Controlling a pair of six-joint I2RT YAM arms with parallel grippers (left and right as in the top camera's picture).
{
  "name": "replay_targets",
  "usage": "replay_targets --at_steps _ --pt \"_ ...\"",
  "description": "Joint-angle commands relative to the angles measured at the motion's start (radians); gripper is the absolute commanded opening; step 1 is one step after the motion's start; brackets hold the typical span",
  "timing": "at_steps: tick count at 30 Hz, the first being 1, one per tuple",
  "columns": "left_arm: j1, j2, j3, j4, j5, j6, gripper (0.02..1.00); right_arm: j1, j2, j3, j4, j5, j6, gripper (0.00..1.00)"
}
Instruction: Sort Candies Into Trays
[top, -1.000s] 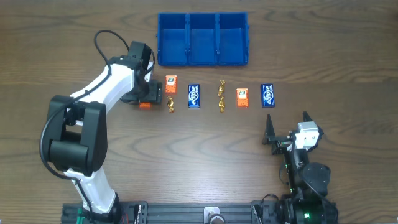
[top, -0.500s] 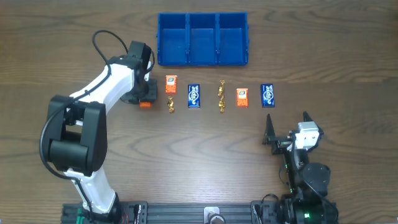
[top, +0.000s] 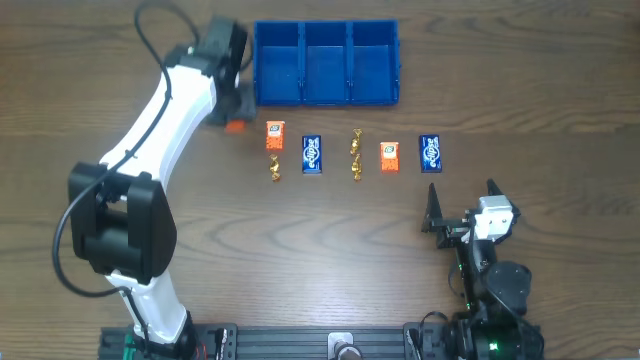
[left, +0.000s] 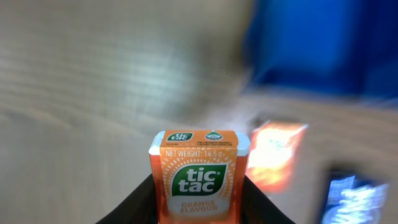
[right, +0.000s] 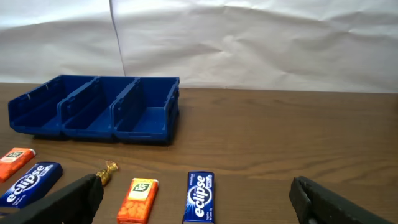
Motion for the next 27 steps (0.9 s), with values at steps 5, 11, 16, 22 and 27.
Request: replay_targets --at_steps 5,11,16,22,27 --pt "-0.07 0.17 0.518 -0.059 -0.081 -0.032 0.126 0.003 -0.004 0.0 -0.01 0.002 -0.014 0.998" --pt "-0.097 0.367 0.703 -0.1 -0.08 -0.033 0.123 0.003 -0.004 0.0 -0.01 0.002 -0.014 0.998" --pt "-0.105 0.431 0.705 -0.093 -0.077 -0.04 0.128 0.003 -0.004 0.0 -0.01 0.002 -0.014 0.998" --pt "-0.105 0.448 0.704 -0.092 -0.077 -0.039 0.148 0.003 -0.004 0.0 -0.01 0.002 -0.014 0.998" --pt "-0.101 0.448 0.702 -0.093 -0.077 -0.039 0.165 0.003 -0.004 0.0 -0.01 0.002 -0.014 0.998"
